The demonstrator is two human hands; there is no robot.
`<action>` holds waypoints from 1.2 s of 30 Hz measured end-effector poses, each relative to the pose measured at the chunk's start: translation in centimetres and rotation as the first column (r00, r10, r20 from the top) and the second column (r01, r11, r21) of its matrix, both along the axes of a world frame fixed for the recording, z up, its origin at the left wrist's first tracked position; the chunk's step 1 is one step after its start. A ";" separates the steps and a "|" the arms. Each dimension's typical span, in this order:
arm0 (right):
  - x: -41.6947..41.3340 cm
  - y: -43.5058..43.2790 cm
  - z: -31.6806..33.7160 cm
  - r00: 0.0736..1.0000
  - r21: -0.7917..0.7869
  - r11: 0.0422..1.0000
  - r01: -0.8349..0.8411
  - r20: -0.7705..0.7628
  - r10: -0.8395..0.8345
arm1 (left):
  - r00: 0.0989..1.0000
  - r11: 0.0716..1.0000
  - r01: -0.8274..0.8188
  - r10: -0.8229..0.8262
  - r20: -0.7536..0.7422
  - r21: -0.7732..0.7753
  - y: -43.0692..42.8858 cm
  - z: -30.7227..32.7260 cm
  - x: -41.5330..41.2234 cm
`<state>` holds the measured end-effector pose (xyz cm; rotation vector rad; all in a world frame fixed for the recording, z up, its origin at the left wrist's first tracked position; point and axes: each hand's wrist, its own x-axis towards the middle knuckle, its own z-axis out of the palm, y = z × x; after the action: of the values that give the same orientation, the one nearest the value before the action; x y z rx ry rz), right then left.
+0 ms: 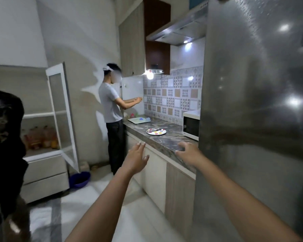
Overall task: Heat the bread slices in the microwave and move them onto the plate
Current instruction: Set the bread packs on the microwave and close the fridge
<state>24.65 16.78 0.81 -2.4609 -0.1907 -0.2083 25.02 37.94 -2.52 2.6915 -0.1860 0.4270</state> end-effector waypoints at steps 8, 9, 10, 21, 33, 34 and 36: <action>14.6 4.7 -0.4 0.995 0.010 0.997 -0.074 -0.059 0.074 | 0.998 1.000 -0.030 0.030 -0.057 0.003 4.4 -1.5 12.4; 16.7 5.3 -0.3 0.995 0.006 0.997 -0.082 -0.051 0.082 | 0.997 0.999 -0.037 0.037 -0.062 0.008 4.9 -1.5 14.4; 18.8 5.8 -0.2 0.995 -0.001 0.996 -0.090 -0.041 0.090 | 0.997 0.999 -0.048 0.049 -0.066 0.016 5.3 -1.5 16.4; 43.2 11.8 -0.4 0.992 0.079 0.991 -0.110 -0.058 0.114 | 0.988 0.989 -0.148 0.149 -0.044 0.019 10.8 -0.9 38.3; 65.8 17.6 -3.1 0.982 -0.115 0.975 -0.189 -0.026 0.187 | 0.994 0.997 -0.067 0.063 -0.084 -0.044 15.2 -2.6 64.3; 68.2 17.1 -2.8 0.986 -0.142 0.976 -0.167 -0.016 0.167 | 0.995 0.998 -0.046 0.042 -0.087 -0.044 15.0 -2.6 67.2; 72.9 15.8 -1.9 0.995 -0.171 0.980 -0.101 0.007 0.104 | 0.997 0.999 0.006 -0.010 -0.082 -0.052 14.0 -2.1 72.8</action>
<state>97.52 32.60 -1.13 -2.6113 -0.3546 -0.1734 97.81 51.91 -4.66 2.6509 -0.1593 0.3141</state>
